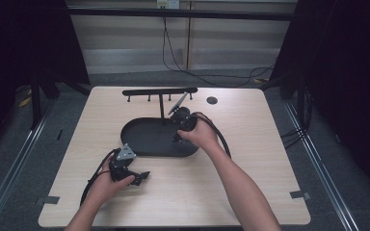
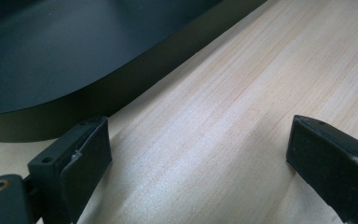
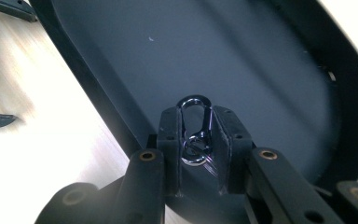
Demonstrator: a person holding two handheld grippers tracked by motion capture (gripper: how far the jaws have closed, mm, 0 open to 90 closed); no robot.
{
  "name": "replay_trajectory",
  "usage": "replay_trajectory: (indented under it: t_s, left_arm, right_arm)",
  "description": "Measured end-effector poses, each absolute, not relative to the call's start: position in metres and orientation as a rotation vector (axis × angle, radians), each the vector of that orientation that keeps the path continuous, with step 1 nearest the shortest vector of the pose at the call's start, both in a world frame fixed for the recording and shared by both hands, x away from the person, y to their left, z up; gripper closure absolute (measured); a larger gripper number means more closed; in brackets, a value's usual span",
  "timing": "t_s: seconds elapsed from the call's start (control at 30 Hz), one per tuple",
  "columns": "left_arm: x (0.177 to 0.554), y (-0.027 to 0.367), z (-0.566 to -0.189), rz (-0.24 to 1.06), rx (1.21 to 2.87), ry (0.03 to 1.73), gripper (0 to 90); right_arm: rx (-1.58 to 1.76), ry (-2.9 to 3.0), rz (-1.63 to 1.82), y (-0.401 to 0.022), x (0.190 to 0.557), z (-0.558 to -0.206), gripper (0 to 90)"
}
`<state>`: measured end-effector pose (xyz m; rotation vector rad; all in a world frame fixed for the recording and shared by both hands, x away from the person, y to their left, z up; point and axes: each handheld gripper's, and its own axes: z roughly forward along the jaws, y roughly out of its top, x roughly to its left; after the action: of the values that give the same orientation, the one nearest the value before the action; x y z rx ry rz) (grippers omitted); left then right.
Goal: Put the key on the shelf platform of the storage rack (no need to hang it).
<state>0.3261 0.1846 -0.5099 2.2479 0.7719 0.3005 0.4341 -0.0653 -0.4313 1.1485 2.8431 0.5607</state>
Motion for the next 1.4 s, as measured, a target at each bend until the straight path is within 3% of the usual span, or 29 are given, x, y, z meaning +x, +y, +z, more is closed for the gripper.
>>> replay_trajectory:
  t_s: [1.03, 1.2, 1.4]
  left_arm:
    - [0.325, 0.184, -0.510, 0.298, 2.243, 0.774, 6.2]
    - [0.325, 0.184, -0.510, 0.297, 2.243, 0.773, 6.0]
    - [0.325, 0.184, -0.510, 0.298, 2.243, 0.774, 6.0]
  right_arm:
    - [1.162, 2.815, 0.520, -0.059, 0.447, -0.467, 74.0]
    - [1.152, 2.793, 0.521, -0.060, 0.448, -0.465, 80.4]
    - [1.157, 2.787, 0.512, -0.063, 0.448, -0.468, 72.5]
